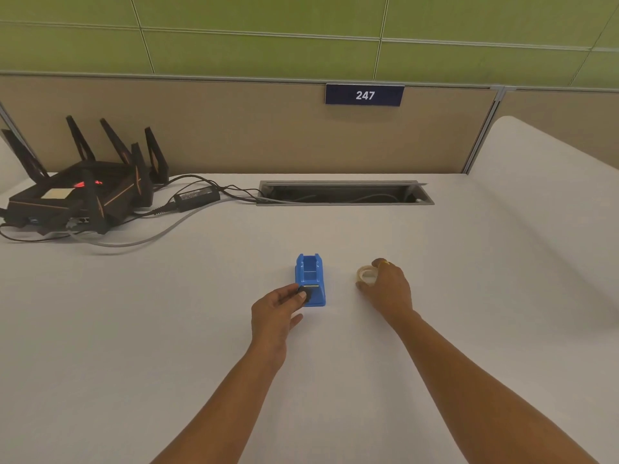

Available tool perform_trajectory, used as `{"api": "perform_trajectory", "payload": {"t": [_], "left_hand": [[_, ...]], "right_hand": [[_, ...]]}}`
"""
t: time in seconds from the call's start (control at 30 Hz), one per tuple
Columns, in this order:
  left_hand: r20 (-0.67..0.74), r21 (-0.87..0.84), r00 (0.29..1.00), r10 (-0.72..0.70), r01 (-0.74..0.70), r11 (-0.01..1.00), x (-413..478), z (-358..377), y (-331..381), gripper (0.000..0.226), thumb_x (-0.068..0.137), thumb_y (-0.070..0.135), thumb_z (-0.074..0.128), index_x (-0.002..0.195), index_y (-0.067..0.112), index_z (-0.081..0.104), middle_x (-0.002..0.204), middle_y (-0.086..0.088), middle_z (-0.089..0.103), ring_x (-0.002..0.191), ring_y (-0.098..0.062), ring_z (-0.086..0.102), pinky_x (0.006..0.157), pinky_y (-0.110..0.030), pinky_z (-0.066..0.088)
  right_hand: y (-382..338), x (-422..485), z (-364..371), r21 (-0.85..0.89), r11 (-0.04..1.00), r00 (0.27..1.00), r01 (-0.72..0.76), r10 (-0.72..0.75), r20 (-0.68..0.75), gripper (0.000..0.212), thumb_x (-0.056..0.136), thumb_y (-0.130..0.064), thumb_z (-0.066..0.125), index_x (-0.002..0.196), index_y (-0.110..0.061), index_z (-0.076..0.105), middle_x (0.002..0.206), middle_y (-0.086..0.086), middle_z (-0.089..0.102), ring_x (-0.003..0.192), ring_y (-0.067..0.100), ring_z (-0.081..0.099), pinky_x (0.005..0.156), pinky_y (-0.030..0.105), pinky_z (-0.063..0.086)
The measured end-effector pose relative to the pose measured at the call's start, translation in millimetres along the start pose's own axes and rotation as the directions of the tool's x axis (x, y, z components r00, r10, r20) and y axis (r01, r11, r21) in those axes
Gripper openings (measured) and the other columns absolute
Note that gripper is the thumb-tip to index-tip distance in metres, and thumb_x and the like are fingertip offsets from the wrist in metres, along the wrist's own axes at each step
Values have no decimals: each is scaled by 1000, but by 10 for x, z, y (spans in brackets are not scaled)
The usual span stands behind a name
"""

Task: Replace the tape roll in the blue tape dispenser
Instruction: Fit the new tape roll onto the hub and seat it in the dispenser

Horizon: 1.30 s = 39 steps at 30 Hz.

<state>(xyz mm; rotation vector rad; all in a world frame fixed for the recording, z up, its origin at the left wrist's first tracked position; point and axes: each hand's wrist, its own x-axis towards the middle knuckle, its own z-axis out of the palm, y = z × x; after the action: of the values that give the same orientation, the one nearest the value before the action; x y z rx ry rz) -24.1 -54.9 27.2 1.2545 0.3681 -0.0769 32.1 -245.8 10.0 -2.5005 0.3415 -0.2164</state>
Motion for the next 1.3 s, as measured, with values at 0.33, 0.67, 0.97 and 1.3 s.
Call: {"api": "perform_trajectory", "payload": {"t": [0.33,0.67,0.97,1.3], "left_hand": [[5,-9,999,38,-37,999,-8,30,34,22,77,5,65,98,14,65,100,-8,66,93,-20,63,76,-29,50],[75,28,987,142,-145,989,-59,81,95,23,79,0,61,92,19,66,102,-10,67,97,-23,64,85,-30,51],[88,137,971,223,-234,963,-23,-3,108,25,73,7,70,85,29,67,76,17,71,78,-1,67,70,-16,49],[157,206,946,283,-312,927,-25,-40,140,27,73,10,70,81,36,68,84,13,71,79,4,66,65,-8,48]], "right_hand": [[-331,-336,-52,697,695,976,-178,35,215,52,82,-29,65,128,-16,44,107,2,57,94,18,58,81,28,45],[-509,-625,-86,766,632,919,-113,-226,323,39,82,-20,65,120,-20,55,121,2,62,108,13,61,91,26,46],[-553,-664,-109,767,631,904,-114,-255,344,51,76,-7,71,122,-14,50,127,5,57,118,23,55,102,44,45],[-578,-668,-136,729,679,896,-84,-268,353,48,76,-10,71,121,-14,56,126,7,61,118,20,55,107,47,39]]}}
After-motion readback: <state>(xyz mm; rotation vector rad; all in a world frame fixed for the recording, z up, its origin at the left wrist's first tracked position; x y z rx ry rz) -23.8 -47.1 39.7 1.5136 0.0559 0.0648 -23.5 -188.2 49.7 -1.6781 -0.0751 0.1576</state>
